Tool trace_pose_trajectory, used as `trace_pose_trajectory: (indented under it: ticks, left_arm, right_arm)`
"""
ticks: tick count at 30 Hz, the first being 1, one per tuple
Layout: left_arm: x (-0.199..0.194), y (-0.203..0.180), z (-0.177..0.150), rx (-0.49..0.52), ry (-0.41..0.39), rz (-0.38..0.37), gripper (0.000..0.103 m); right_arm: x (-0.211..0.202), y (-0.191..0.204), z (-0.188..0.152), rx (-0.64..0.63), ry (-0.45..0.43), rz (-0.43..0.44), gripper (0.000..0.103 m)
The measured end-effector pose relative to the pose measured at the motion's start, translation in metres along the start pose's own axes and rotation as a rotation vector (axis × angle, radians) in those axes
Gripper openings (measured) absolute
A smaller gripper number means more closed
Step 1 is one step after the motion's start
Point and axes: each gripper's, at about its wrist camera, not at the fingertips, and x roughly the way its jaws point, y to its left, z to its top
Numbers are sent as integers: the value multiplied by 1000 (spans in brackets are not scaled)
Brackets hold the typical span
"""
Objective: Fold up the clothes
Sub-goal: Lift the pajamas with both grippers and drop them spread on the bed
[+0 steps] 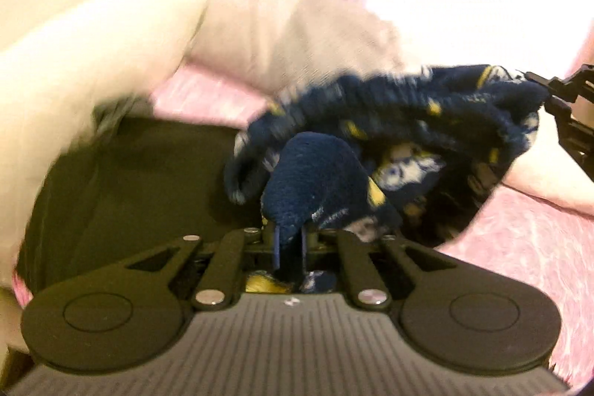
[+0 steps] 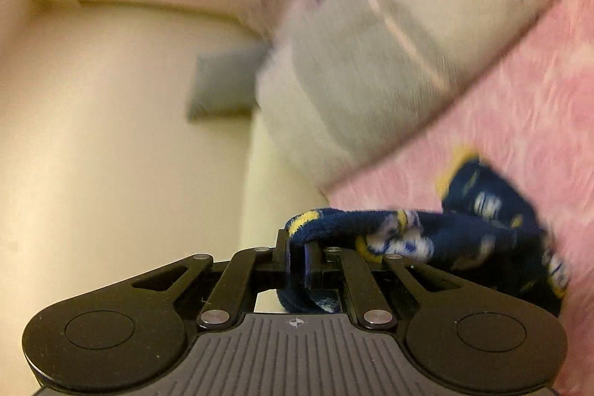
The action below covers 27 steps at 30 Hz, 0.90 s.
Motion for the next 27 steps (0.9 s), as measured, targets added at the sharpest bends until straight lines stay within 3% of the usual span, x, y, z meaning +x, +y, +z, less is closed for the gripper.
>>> trace_pose_trajectory:
  ticks: [5, 9, 19, 21, 23, 25, 27]
  left_arm:
    - [-32, -82, 24, 137, -117, -74, 7]
    - [-49, -167, 37, 214, -197, -161, 7]
    - [-93, -391, 59, 323, -397, -434, 7]
    - [-99, -429, 63, 329, -429, -467, 7]
    - [-101, -462, 64, 335, -449, -470, 8]
    - [-99, -492, 59, 334, -403, -452, 9]
    - [-88, -518, 50, 344, -296, -431, 19]
  right_arm:
    - [-110, 20, 11, -37, -136, 70, 5]
    - [-207, 30, 22, -75, -279, 80, 4]
    - [-453, 67, 29, -261, -751, 104, 4]
    - [-484, 66, 33, -243, -772, 116, 4]
    - [-497, 57, 39, -217, -750, 44, 4]
    - [-510, 48, 45, -191, -727, -26, 5]
    - [-523, 39, 51, -164, -704, -97, 9]
